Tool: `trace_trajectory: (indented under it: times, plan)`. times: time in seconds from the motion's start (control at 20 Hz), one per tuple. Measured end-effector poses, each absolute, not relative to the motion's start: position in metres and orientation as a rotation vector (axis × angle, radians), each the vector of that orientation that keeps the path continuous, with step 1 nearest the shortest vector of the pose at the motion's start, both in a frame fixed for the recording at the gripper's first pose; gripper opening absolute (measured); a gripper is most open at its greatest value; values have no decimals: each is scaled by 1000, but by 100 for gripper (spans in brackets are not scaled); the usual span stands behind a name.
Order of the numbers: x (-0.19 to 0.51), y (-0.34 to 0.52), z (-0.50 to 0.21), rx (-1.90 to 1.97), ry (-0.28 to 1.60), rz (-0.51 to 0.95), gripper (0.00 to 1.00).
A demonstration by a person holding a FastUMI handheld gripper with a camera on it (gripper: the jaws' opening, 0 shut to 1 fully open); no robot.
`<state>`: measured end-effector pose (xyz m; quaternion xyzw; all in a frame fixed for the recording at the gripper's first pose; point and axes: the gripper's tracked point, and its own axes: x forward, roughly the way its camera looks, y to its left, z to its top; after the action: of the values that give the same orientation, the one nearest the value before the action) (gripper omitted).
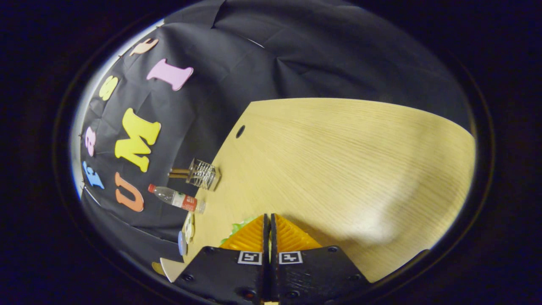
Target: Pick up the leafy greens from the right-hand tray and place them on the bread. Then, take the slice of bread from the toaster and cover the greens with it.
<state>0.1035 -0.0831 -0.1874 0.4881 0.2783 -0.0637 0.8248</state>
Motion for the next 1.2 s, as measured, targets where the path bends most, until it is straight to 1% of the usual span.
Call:
trace_trajectory:
  times: [0.25,0.55,0.9,1.05,1.2]
  plan:
    - [100,-71,-147,1051,509,-59,0]
    - [85,-30,-81,1011,436,62,0]
    - [73,60,-31,968,431,236,0]
    - [73,105,-26,989,441,292,0]
    - [74,158,-33,996,489,357,0]
